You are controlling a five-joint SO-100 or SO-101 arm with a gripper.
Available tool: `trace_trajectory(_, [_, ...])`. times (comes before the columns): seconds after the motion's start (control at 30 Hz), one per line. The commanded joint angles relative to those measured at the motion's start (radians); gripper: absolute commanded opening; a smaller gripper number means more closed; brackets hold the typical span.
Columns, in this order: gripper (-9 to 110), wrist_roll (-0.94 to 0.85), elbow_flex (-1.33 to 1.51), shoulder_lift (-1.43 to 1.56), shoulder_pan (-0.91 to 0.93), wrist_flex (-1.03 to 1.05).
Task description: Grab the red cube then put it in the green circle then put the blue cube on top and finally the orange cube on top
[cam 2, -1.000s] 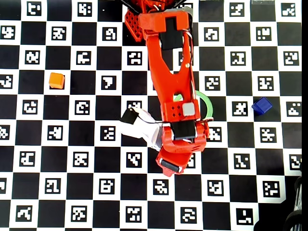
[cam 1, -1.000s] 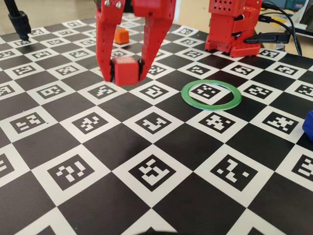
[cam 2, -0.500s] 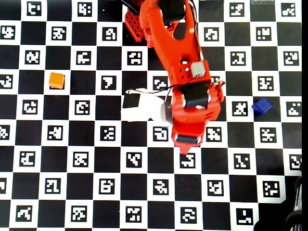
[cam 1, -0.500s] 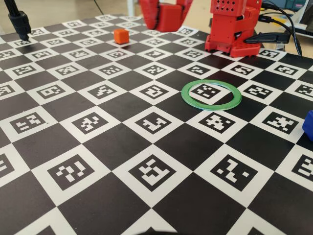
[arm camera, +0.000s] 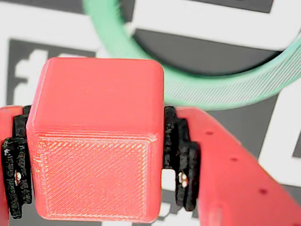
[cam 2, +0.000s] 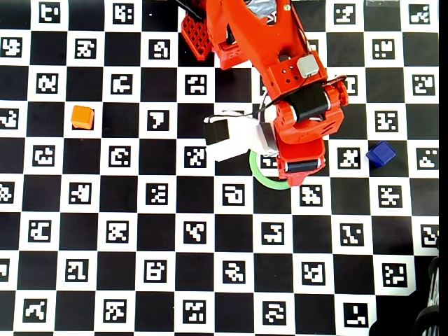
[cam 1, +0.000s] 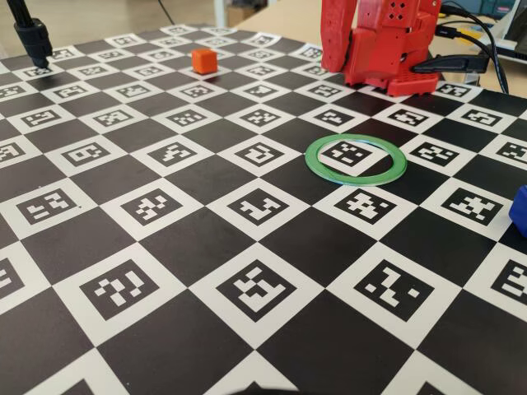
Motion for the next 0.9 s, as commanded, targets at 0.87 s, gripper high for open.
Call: trace_trajectory(0.87, [8,0.153,0.255,0.146,-0.061,-0.255])
